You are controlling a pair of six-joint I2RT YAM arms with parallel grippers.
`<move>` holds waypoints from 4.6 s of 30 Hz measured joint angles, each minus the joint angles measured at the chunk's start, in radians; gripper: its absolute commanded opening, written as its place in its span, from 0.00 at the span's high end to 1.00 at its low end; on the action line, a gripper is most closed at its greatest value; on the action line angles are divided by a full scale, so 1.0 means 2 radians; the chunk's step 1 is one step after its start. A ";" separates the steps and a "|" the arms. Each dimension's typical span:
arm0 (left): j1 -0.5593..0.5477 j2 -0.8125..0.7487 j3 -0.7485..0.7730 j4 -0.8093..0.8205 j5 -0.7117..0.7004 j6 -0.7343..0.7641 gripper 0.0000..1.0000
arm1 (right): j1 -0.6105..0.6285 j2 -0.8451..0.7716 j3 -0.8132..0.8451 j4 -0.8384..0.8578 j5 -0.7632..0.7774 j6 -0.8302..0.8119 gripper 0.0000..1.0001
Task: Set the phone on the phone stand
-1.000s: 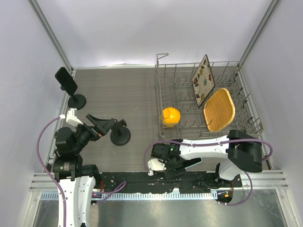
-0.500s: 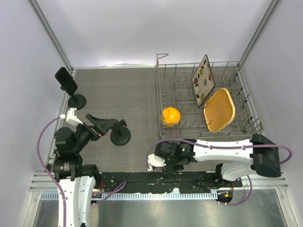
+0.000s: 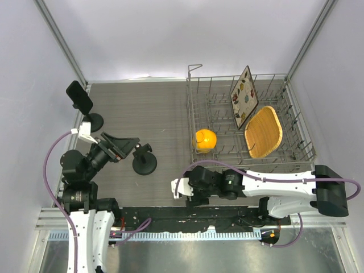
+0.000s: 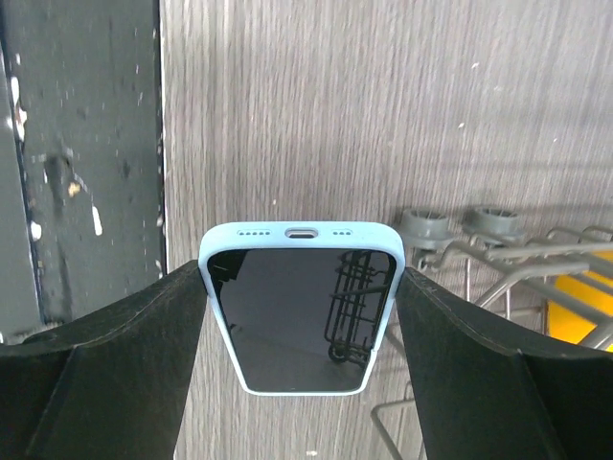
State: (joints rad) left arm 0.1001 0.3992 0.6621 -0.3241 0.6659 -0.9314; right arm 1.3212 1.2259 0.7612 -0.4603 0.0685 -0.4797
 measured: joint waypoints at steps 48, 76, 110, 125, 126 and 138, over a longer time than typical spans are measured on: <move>-0.076 0.031 0.019 -0.263 0.007 0.201 0.46 | 0.028 0.164 0.178 0.278 0.091 0.055 0.99; -0.103 0.050 0.056 -0.250 0.018 0.192 1.00 | 0.051 0.201 0.352 0.075 0.112 0.096 0.18; -0.101 0.176 -0.041 0.508 0.127 -0.321 1.00 | 0.041 -0.284 -0.017 0.349 0.208 0.529 0.13; -0.101 0.038 -0.080 0.510 -0.019 -0.323 1.00 | 0.041 -0.065 -0.077 0.728 0.210 0.487 0.39; -0.101 0.033 -0.080 0.509 -0.023 -0.319 1.00 | 0.041 -0.051 -0.068 0.743 0.211 0.487 0.40; -0.101 0.050 -0.107 0.510 -0.054 -0.321 1.00 | 0.014 0.034 0.008 0.825 0.184 0.514 0.40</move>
State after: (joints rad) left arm -0.1028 0.4988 0.4480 0.6964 0.5571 -1.5730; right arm 1.3491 1.2930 0.7773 1.1896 0.4374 0.5476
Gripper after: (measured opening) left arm 0.147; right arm 0.601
